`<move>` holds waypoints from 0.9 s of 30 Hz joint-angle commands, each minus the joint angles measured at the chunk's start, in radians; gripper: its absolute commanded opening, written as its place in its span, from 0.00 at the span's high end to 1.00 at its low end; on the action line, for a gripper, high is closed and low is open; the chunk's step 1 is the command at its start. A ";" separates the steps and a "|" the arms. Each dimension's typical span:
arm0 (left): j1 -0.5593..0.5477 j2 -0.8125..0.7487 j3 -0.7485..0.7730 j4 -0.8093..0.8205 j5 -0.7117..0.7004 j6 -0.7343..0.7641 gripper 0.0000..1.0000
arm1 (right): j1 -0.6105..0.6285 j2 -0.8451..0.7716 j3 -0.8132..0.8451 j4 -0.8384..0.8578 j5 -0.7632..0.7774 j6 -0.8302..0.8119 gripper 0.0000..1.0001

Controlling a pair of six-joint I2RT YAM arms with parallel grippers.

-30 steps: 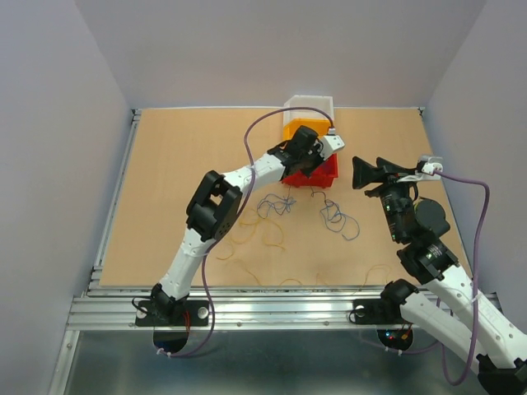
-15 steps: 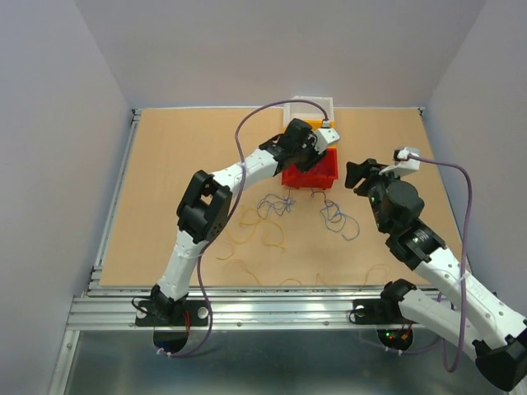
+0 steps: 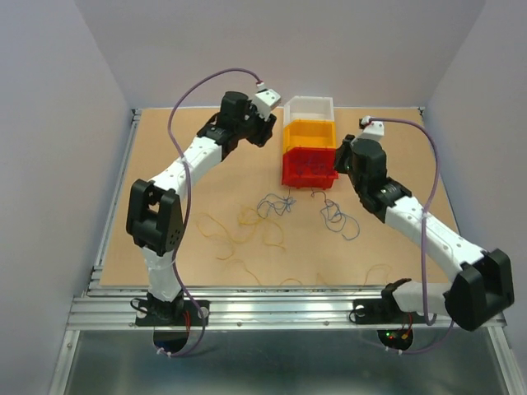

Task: Untangle the cables

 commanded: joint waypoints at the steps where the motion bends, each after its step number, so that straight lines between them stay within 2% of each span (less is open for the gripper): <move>1: 0.075 -0.057 -0.105 0.047 0.057 -0.054 0.46 | -0.031 0.190 0.168 0.048 -0.211 -0.019 0.86; 3: 0.097 -0.085 -0.145 0.076 0.071 -0.063 0.46 | -0.031 0.358 0.298 0.046 -0.310 -0.033 0.99; 6: 0.114 -0.119 -0.219 0.135 0.068 -0.071 0.46 | -0.031 0.544 0.447 0.045 -0.375 -0.035 0.99; 8: 0.115 -0.123 -0.234 0.145 0.068 -0.065 0.46 | -0.031 0.647 0.521 0.043 -0.360 -0.021 0.99; 11: 0.115 -0.122 -0.239 0.146 0.066 -0.062 0.46 | -0.032 0.731 0.585 0.023 -0.342 -0.016 0.99; 17: 0.114 -0.114 -0.236 0.146 0.051 -0.045 0.46 | -0.034 0.919 0.779 -0.144 -0.294 -0.029 1.00; 21: 0.115 -0.128 -0.243 0.146 0.052 -0.030 0.45 | -0.032 1.065 0.944 -0.372 -0.282 -0.053 0.99; 23: 0.115 -0.137 -0.248 0.145 0.052 -0.027 0.45 | -0.034 1.117 0.987 -0.431 -0.257 -0.055 1.00; 27: 0.117 -0.151 -0.254 0.148 0.043 -0.027 0.45 | -0.035 1.122 0.982 -0.481 -0.191 -0.059 0.99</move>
